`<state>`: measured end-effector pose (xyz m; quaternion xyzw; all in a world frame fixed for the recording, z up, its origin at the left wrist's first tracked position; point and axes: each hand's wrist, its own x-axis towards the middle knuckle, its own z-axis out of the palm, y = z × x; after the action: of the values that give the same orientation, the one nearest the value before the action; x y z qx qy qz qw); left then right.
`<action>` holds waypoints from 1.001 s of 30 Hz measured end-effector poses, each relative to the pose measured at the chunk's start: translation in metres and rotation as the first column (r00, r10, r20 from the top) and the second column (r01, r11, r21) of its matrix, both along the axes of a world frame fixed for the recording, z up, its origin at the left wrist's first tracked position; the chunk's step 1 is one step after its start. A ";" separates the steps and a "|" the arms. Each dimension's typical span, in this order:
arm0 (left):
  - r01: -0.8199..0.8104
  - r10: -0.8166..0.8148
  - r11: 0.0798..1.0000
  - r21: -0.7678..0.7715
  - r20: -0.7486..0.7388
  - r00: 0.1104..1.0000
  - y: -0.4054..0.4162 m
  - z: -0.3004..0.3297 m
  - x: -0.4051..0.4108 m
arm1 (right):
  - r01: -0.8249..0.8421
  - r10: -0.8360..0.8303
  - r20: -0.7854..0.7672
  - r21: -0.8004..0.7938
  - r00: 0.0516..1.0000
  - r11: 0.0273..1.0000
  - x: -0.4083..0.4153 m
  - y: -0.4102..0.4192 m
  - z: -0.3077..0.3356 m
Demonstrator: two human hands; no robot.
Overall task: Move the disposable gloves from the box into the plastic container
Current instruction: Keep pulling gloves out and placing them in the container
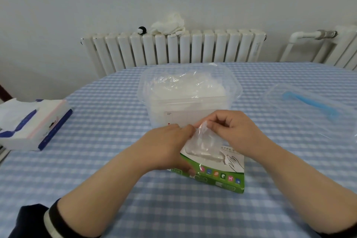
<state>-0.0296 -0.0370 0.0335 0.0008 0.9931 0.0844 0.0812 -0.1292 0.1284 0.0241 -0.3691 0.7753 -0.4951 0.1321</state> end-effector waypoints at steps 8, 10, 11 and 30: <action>0.001 -0.002 1.000 0.010 0.080 0.997 -0.003 0.003 -0.002 | 0.262 -0.025 0.412 -0.531 0.911 0.805 0.010 0.011 0.043; -0.026 0.005 0.989 0.148 0.144 0.990 -0.009 0.013 -0.001 | 0.266 0.012 0.458 -0.536 0.889 0.801 0.009 0.013 0.048; -0.044 0.007 0.971 0.236 0.157 0.988 -0.011 0.021 0.000 | 0.268 0.024 0.486 -0.520 0.874 0.811 0.009 0.013 0.048; 0.114 0.224 0.799 0.591 -0.469 0.855 0.024 0.089 -0.044 | 0.077 0.467 0.694 -0.598 0.548 0.798 0.014 0.004 0.040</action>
<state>-0.0731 -0.0130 0.1228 0.0190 0.8985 0.3927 -0.1951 -0.1152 0.1327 0.0645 -0.2080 0.3921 -0.7938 0.4157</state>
